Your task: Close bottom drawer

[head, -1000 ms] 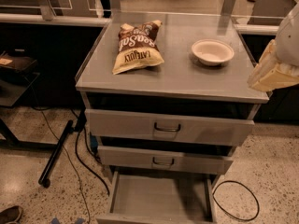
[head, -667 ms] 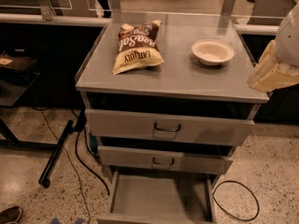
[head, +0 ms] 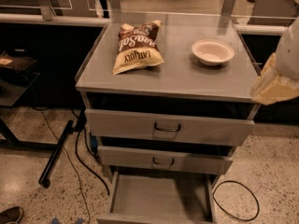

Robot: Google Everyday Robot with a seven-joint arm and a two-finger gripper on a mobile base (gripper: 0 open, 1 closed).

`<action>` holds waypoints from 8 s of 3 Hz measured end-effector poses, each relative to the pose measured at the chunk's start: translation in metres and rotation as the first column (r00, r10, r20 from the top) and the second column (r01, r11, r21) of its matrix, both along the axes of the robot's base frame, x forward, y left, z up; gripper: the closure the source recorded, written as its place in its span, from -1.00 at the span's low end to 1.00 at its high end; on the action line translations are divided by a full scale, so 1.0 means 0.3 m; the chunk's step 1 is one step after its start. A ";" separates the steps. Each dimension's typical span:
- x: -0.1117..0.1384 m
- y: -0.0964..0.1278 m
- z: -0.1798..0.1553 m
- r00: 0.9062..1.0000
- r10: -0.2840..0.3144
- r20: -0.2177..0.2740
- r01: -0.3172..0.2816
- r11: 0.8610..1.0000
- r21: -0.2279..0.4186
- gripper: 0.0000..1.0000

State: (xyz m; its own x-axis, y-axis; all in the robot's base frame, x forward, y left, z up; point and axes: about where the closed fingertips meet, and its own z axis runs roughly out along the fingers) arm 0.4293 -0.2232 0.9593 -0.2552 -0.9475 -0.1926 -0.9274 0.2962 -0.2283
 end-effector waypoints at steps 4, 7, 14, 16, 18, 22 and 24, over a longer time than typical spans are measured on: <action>-0.254 -0.098 -0.409 0.967 -0.134 -0.219 0.140 0.990 0.013 1.00; -0.479 -0.050 -0.947 0.867 -0.233 -0.439 0.267 0.964 0.015 1.00; -0.582 -0.063 -1.992 0.613 -0.450 -0.649 0.645 0.760 0.081 1.00; -0.552 -0.091 -2.110 0.542 -0.505 -0.672 0.711 0.702 0.046 1.00; -0.608 -0.101 -2.470 0.335 -0.594 -0.731 0.796 0.593 -0.117 1.00; -0.336 -0.106 -2.599 0.184 -0.649 -0.738 0.926 0.367 -0.092 1.00; -0.349 -0.103 -2.615 0.166 -0.654 -0.738 0.930 0.352 -0.104 1.00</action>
Offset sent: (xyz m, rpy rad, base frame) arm -0.1018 -0.0474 -0.1571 0.0209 0.2941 -0.1801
